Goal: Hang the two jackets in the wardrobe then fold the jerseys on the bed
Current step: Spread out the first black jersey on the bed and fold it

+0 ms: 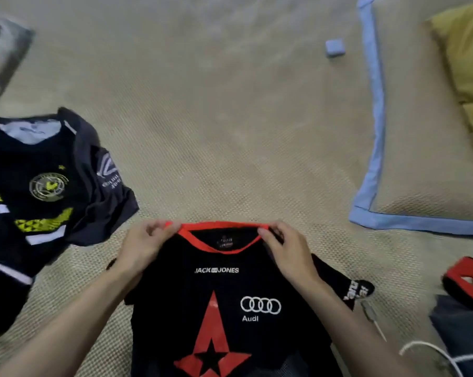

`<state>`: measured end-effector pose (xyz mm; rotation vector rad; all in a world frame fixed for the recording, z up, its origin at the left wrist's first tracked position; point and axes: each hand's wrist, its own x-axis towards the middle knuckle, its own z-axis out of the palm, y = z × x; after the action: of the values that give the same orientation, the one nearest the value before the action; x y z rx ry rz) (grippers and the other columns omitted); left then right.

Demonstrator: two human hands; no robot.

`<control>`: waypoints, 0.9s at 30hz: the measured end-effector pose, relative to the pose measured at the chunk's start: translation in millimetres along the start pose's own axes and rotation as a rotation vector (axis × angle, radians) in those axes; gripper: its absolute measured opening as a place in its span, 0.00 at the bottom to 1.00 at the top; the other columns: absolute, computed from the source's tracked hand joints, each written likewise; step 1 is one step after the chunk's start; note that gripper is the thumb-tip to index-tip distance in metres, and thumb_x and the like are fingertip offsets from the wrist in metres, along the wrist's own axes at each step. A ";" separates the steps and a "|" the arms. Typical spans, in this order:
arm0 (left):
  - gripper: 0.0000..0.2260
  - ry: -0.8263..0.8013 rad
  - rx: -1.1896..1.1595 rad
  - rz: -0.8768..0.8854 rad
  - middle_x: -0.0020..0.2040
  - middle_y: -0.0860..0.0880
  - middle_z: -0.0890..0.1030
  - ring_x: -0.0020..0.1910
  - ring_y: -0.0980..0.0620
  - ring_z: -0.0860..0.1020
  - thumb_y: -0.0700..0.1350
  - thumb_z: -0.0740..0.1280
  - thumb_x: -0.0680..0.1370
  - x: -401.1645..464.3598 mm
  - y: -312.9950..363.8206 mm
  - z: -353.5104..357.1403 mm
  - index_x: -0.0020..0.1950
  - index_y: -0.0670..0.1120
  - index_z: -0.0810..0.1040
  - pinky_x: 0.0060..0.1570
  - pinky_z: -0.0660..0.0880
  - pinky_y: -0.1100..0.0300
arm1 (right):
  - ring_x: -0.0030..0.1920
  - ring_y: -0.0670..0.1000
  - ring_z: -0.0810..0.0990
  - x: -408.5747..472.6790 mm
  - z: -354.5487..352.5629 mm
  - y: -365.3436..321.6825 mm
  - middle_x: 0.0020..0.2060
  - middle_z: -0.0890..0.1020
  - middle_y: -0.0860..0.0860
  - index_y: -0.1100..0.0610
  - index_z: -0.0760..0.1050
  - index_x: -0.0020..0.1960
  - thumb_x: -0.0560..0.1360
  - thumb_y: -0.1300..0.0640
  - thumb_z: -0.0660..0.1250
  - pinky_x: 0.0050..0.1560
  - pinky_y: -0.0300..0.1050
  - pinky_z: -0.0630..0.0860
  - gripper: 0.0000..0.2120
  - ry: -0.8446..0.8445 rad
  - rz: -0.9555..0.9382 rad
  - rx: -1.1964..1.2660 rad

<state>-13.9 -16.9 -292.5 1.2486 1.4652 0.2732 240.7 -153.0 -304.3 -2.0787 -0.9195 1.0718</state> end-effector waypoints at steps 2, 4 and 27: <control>0.13 0.011 -0.033 0.016 0.33 0.51 0.80 0.35 0.57 0.76 0.50 0.74 0.77 19.1 -6.3 4.2 0.45 0.39 0.84 0.35 0.70 0.64 | 0.42 0.37 0.80 28.1 6.3 6.1 0.38 0.83 0.42 0.51 0.81 0.46 0.79 0.50 0.70 0.45 0.30 0.71 0.06 0.024 -0.016 -0.032; 0.07 0.050 0.002 0.041 0.31 0.55 0.83 0.32 0.63 0.76 0.45 0.73 0.78 41.6 -11.1 6.3 0.43 0.43 0.85 0.32 0.70 0.72 | 0.41 0.46 0.83 56.4 10.6 9.9 0.37 0.84 0.48 0.55 0.81 0.45 0.79 0.49 0.70 0.46 0.42 0.76 0.10 0.000 -0.022 -0.036; 0.26 -0.178 0.160 0.018 0.45 0.43 0.87 0.45 0.44 0.84 0.66 0.76 0.67 205.0 100.2 -35.5 0.51 0.45 0.87 0.51 0.79 0.52 | 0.37 0.47 0.80 257.2 -80.0 -34.3 0.38 0.86 0.54 0.63 0.84 0.45 0.63 0.29 0.76 0.42 0.44 0.74 0.35 -0.114 0.076 -0.112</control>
<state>50.4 202.5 -324.7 1.3779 1.3428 0.0551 409.1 55.4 -348.4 -2.1777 -0.9827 1.2140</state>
